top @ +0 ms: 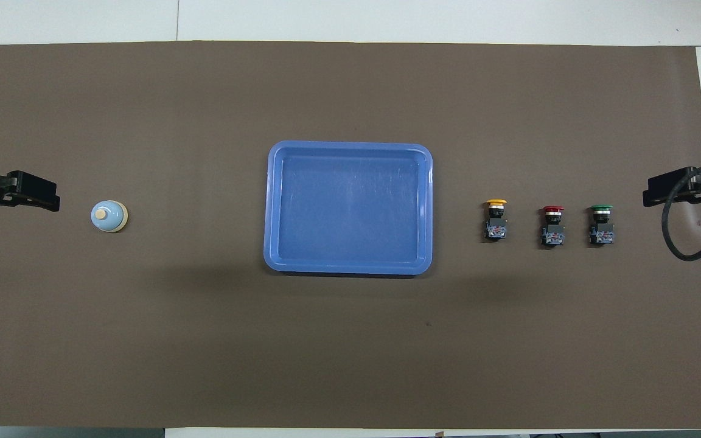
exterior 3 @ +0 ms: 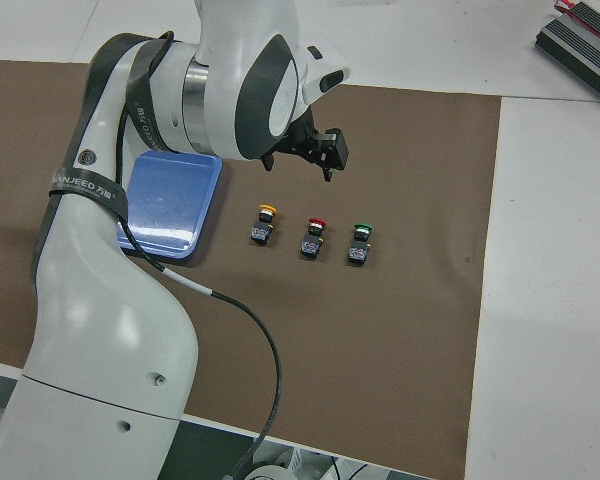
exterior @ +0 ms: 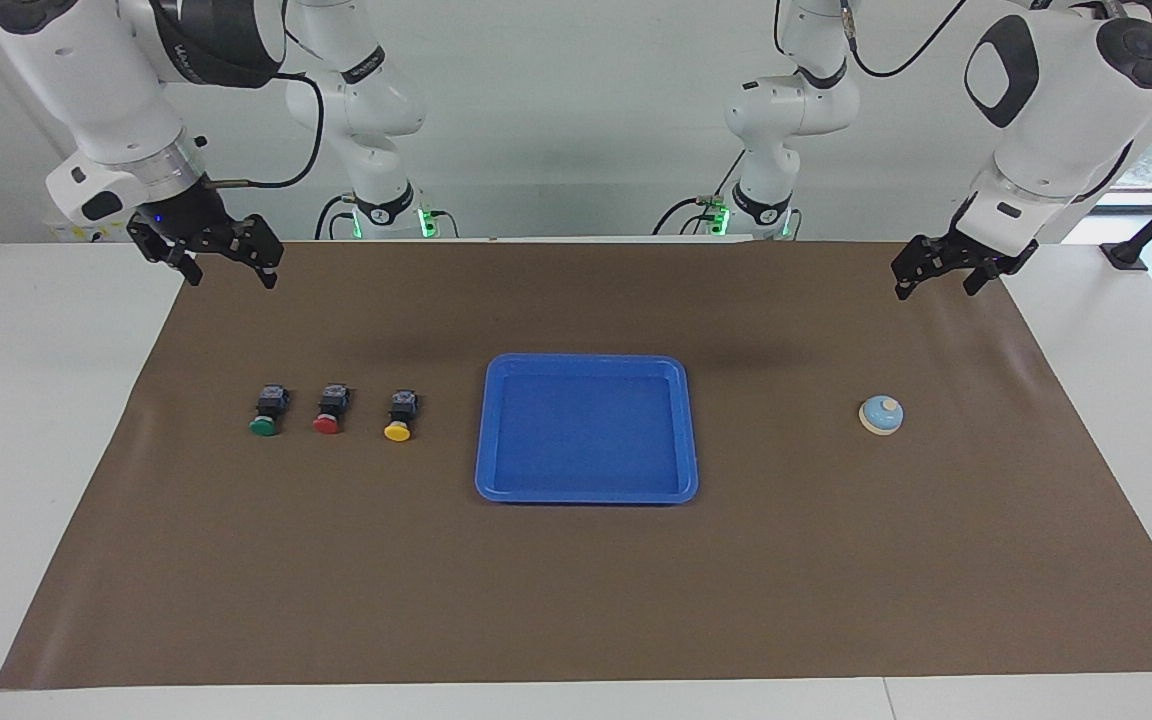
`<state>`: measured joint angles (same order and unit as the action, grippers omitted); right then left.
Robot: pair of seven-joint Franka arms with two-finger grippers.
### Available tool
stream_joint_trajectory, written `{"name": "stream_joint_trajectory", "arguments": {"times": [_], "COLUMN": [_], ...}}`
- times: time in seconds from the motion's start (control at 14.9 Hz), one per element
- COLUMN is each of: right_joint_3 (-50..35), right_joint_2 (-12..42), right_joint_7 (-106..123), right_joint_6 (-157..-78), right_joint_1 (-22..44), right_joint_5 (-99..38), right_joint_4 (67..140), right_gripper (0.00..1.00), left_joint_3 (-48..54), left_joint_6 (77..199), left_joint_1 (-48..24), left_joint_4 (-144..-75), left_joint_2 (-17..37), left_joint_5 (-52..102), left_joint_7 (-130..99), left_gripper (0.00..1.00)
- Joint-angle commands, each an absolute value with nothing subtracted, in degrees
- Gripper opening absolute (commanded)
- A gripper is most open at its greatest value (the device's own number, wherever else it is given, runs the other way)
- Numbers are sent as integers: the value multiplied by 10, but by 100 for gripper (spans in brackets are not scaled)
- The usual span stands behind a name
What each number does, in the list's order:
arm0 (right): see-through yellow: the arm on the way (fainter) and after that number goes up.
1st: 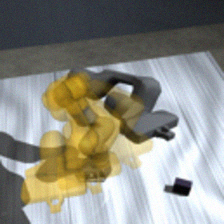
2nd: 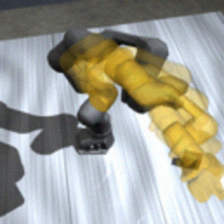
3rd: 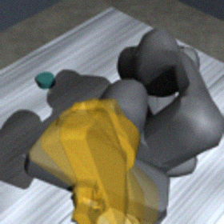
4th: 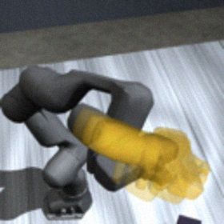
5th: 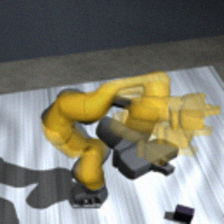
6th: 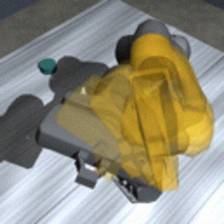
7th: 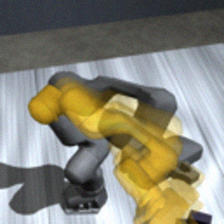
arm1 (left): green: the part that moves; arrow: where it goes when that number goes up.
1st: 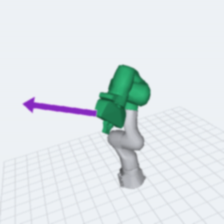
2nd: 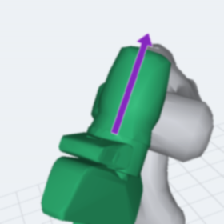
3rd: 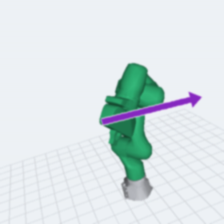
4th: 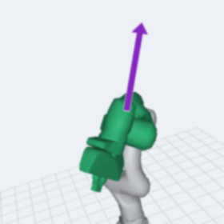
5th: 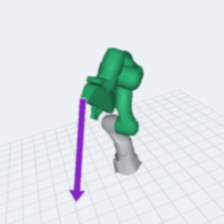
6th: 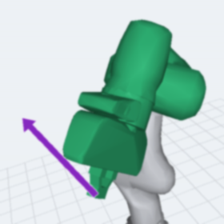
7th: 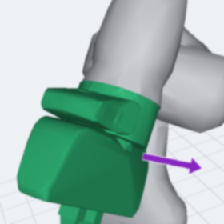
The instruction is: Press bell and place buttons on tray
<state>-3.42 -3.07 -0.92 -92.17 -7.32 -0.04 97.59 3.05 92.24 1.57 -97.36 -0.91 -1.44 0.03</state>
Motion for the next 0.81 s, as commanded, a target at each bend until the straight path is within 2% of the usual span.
{"name": "stream_joint_trajectory", "arguments": {"times": [0.0, 0.47, 0.61, 0.74], "right_joint_3": [-39, -39, -39, -39], "right_joint_2": [-40, -40, -40, -40], "right_joint_7": [4, 4, 4, 4], "right_joint_6": [-922, -922, -922, -922], "right_joint_1": [-80, -80, -80, -80], "right_joint_5": [-4, -4, -4, -4], "right_joint_4": [985, 985, 985, 985], "right_gripper": [100, 100, 100, 100], "left_joint_3": [28, 27, 28, 28], "left_joint_6": [926, 938, 974, 988], "left_joint_1": [17, 18, 24, 25], "left_joint_4": [-970, -978, -1000, -1012], "left_joint_2": [-13, -17, -23, -28], "left_joint_5": [-18, -18, -18, -18], "left_joint_7": [1, -4, -3, -7], "left_gripper": [100, 100, 100, 31]}}
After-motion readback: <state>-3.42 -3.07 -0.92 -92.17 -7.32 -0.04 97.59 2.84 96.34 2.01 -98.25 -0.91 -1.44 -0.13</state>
